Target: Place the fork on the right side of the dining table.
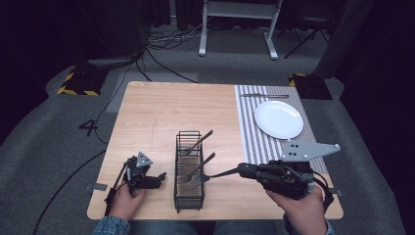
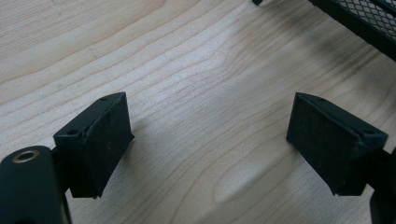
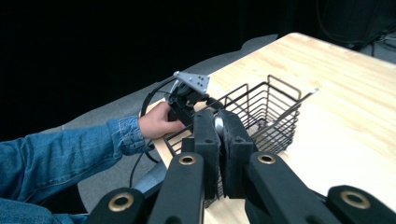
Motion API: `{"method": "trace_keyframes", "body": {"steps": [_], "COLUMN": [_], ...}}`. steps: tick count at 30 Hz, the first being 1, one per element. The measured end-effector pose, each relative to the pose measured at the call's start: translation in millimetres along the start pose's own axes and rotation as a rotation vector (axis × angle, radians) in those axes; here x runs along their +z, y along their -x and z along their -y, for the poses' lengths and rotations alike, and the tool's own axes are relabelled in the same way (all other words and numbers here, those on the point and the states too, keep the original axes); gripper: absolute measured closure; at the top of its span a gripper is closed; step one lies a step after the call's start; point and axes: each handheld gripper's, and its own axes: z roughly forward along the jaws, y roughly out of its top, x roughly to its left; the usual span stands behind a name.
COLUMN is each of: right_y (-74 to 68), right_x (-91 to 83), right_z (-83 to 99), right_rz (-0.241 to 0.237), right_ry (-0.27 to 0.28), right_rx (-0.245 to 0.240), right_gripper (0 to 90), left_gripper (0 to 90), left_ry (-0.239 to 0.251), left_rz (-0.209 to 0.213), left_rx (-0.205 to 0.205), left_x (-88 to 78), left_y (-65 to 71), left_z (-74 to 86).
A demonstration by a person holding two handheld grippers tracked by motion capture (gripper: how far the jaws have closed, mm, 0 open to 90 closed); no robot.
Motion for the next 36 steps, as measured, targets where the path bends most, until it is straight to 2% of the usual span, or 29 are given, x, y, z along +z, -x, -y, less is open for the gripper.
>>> {"method": "trace_keyframes", "body": {"steps": [4,11,20,21,30,36], "right_y": [3.2,7.2,15.6,19.2,38.6,60.5], "right_x": [-14.4,-32.5,-46.6,-50.5,-70.5,-75.1], "right_z": [-3.3,-11.8,-17.4,-17.7,-20.7,-19.7], "right_rz": [0.022,0.085,0.133,0.151,0.217,0.265], "right_ry": [0.019,0.011,0.025,0.029,0.047,0.046], "right_rx": [-0.001,-0.017,-0.012,-0.008,0.024,0.06], "right_gripper": [86.8,86.8,86.8,86.8,86.8,86.8], "left_gripper": [14.0,14.2,14.3,14.3,14.4,14.4], "left_ry": [-0.001,0.002,-0.001,-0.003,0.005,0.004], "left_rz": [-0.003,-0.005,-0.006,-0.006,-0.009,-0.01], "left_rx": [0.002,-0.001,-0.003,-0.002,-0.005,-0.005], "left_x": [-0.3,-0.7,-1.4,-1.6,-1.8,-1.8], "left_y": [-0.1,0.0,-0.2,-0.3,-0.2,-0.4], "left_z": [0.2,0.9,1.3,1.4,2.3,2.3]}}
